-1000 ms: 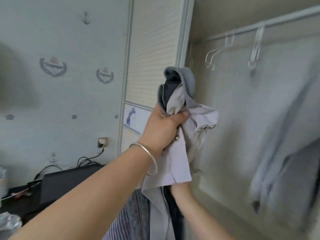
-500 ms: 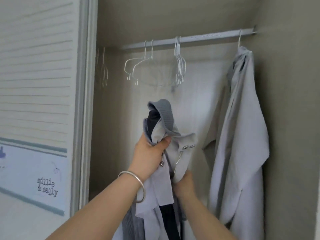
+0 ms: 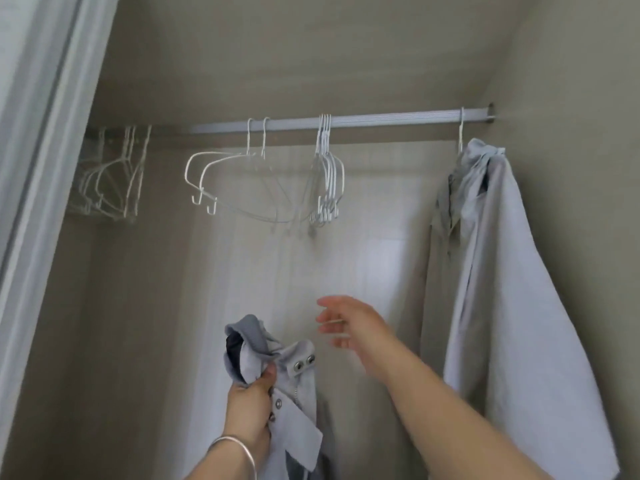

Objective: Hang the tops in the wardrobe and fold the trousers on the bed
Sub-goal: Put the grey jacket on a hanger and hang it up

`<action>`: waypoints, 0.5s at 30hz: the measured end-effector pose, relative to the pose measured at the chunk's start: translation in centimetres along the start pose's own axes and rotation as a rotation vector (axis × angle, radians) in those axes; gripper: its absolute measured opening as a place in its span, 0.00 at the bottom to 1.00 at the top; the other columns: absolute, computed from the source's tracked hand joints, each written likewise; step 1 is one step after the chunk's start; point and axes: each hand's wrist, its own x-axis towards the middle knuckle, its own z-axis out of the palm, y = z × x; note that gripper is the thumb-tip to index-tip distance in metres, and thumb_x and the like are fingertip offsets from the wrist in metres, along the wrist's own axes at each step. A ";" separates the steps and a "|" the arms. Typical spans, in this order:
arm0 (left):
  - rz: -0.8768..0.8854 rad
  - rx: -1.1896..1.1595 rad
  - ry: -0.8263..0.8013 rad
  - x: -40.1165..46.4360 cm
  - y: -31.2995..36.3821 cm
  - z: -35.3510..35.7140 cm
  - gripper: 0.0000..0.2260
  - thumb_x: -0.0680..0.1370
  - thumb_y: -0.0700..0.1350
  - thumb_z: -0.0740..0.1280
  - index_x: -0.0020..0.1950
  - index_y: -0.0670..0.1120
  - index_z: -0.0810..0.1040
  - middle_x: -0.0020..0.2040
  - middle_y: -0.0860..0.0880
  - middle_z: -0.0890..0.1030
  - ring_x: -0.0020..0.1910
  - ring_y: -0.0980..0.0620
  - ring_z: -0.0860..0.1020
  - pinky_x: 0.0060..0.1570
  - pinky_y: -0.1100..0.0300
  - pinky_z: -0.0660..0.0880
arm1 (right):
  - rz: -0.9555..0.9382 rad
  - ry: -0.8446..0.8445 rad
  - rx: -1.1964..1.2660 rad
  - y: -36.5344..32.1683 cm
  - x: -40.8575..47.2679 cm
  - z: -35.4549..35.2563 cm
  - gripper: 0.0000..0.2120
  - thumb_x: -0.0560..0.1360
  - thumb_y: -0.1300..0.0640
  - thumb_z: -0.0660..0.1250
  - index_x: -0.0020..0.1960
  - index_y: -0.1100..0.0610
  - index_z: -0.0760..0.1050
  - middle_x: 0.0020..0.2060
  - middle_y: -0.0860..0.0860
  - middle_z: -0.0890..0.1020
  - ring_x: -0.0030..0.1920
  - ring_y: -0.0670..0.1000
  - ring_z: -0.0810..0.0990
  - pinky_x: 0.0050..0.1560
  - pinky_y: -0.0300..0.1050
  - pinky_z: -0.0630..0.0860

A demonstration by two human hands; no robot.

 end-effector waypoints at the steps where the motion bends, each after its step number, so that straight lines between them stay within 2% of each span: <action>1: -0.024 -0.030 -0.004 0.6 -0.5 0.0 0.12 0.77 0.40 0.66 0.55 0.33 0.76 0.39 0.36 0.80 0.34 0.42 0.77 0.37 0.53 0.76 | -0.055 0.041 -0.149 -2.1 1.3 -0.7 0.04 0.75 0.57 0.63 0.42 0.53 0.76 0.34 0.50 0.78 0.33 0.47 0.76 0.33 0.39 0.68; 3: -0.043 -0.044 -0.015 2.1 -1.1 0.2 0.12 0.77 0.40 0.66 0.57 0.34 0.76 0.44 0.34 0.80 0.39 0.39 0.79 0.45 0.48 0.76 | -0.155 0.238 -0.266 -7.0 4.0 -2.0 0.11 0.77 0.56 0.59 0.37 0.53 0.75 0.30 0.50 0.77 0.29 0.48 0.73 0.29 0.37 0.66; 6: -0.031 -0.087 -0.043 4.7 -1.3 0.2 0.12 0.77 0.37 0.66 0.60 0.37 0.75 0.48 0.34 0.81 0.45 0.37 0.80 0.50 0.46 0.75 | -0.210 0.445 -0.199 -12.9 7.1 -3.1 0.14 0.77 0.54 0.57 0.36 0.56 0.72 0.28 0.53 0.76 0.27 0.49 0.72 0.28 0.37 0.67; 8: -0.013 -0.101 -0.074 6.4 -0.6 0.5 0.13 0.77 0.36 0.65 0.60 0.37 0.74 0.49 0.35 0.81 0.46 0.37 0.80 0.51 0.47 0.75 | -0.191 0.426 -0.158 -15.8 8.5 -3.0 0.15 0.78 0.51 0.55 0.39 0.58 0.71 0.28 0.54 0.74 0.26 0.49 0.70 0.27 0.36 0.67; 11: 0.049 -0.112 -0.115 8.5 1.0 1.1 0.11 0.77 0.36 0.65 0.59 0.36 0.75 0.49 0.34 0.81 0.46 0.37 0.80 0.47 0.48 0.77 | -0.131 0.395 -0.319 -18.4 9.4 -2.1 0.16 0.78 0.48 0.57 0.42 0.60 0.71 0.28 0.53 0.71 0.26 0.48 0.67 0.27 0.37 0.64; 13: 0.067 -0.114 -0.148 9.7 2.0 1.6 0.10 0.77 0.36 0.65 0.57 0.37 0.76 0.49 0.34 0.81 0.45 0.37 0.80 0.42 0.51 0.77 | -0.090 0.407 -0.483 -18.7 10.1 -1.6 0.14 0.77 0.50 0.58 0.41 0.60 0.71 0.28 0.51 0.70 0.25 0.48 0.65 0.28 0.37 0.62; 15: 0.067 -0.115 -0.163 10.7 2.5 2.1 0.10 0.77 0.37 0.65 0.58 0.37 0.75 0.50 0.34 0.81 0.47 0.36 0.80 0.45 0.48 0.77 | -0.067 0.431 -0.571 -18.7 10.6 -1.1 0.13 0.76 0.54 0.57 0.36 0.59 0.69 0.28 0.52 0.69 0.25 0.48 0.64 0.28 0.37 0.60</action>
